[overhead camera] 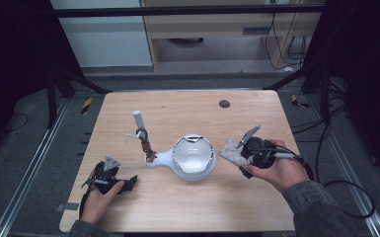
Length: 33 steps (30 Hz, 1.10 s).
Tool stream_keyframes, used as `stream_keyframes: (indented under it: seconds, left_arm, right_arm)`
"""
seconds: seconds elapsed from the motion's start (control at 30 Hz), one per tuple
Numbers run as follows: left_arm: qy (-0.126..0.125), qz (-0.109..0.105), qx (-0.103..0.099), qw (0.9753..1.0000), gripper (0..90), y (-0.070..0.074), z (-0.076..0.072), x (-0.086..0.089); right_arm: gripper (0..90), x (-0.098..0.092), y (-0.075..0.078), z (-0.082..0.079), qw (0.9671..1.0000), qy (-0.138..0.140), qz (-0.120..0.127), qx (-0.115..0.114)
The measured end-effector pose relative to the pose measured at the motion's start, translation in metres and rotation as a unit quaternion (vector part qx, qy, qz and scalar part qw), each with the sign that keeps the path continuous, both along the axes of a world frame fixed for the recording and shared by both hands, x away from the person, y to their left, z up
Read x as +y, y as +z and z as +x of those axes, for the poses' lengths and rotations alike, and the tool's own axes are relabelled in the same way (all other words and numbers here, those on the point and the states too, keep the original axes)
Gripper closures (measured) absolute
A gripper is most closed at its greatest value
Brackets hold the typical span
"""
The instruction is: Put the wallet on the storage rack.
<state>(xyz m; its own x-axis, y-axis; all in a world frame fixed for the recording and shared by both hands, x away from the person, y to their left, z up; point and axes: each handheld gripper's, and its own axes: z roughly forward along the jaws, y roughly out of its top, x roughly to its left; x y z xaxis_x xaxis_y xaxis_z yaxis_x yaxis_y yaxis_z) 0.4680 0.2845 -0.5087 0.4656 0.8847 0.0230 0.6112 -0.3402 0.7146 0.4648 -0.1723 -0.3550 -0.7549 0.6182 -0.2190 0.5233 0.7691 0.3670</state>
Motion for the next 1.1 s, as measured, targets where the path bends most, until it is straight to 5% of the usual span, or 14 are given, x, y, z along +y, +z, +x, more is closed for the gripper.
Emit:
stream_keyframes:
  seconds: [0.63,1.1]
  left_arm:
    - [0.002,-0.001,-0.001,1.0,0.8,0.0,0.0,0.0]
    - [0.002,0.0,-0.001,1.0,0.7,0.0,0.0,0.0]
  right_arm:
    - [31.8,0.037,0.02,-0.009,0.9986,0.051,-0.016,-0.007]
    - [31.9,0.073,0.013,-0.007,0.9962,0.081,-0.032,0.006]
